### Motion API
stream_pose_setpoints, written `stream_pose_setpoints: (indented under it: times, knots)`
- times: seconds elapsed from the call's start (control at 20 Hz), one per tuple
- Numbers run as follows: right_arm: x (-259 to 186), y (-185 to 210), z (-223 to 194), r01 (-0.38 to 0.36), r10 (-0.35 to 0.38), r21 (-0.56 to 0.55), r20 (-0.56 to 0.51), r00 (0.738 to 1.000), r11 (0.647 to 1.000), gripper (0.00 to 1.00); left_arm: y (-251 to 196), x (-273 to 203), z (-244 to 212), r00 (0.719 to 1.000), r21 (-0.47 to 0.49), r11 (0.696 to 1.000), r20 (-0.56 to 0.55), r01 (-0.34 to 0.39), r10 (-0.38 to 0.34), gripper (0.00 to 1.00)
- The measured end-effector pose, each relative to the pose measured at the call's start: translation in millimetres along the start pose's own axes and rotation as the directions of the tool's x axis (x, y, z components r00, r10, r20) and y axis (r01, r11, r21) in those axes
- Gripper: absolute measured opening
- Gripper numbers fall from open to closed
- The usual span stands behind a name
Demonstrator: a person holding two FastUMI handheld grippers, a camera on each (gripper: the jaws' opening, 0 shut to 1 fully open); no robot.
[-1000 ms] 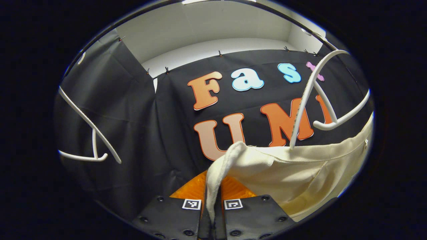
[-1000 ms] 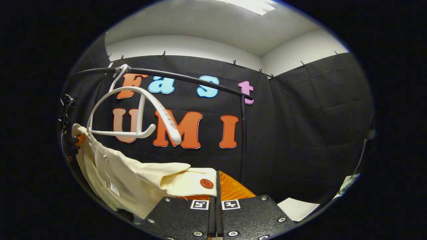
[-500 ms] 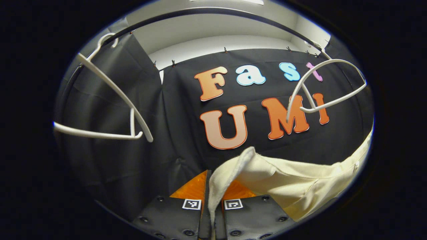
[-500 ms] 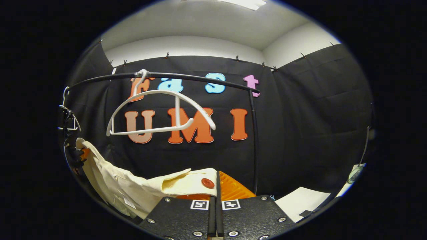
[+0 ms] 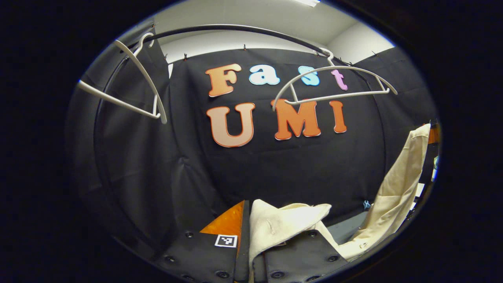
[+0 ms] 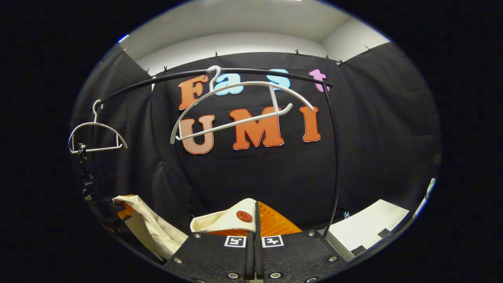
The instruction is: Grasp the clothes on the hanger with both hands and then place them into the laundry hamper below.
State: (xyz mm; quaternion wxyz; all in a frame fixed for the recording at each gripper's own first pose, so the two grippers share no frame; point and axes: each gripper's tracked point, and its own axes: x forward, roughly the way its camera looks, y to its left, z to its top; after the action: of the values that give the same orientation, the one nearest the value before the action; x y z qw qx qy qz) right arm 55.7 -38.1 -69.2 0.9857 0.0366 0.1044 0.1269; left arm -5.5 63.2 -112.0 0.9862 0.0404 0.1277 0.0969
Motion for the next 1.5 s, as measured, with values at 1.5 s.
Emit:
stream_pose_setpoints:
  times: [1.5]
  knots:
    - [-33.2,52.6,-258.8,0.033,0.005,0.054,-0.583,0.813,0.998,0.3,-96.3,-67.8,-188.1,0.79,-0.266,0.95,-0.541,0.163,-0.287,0.43]
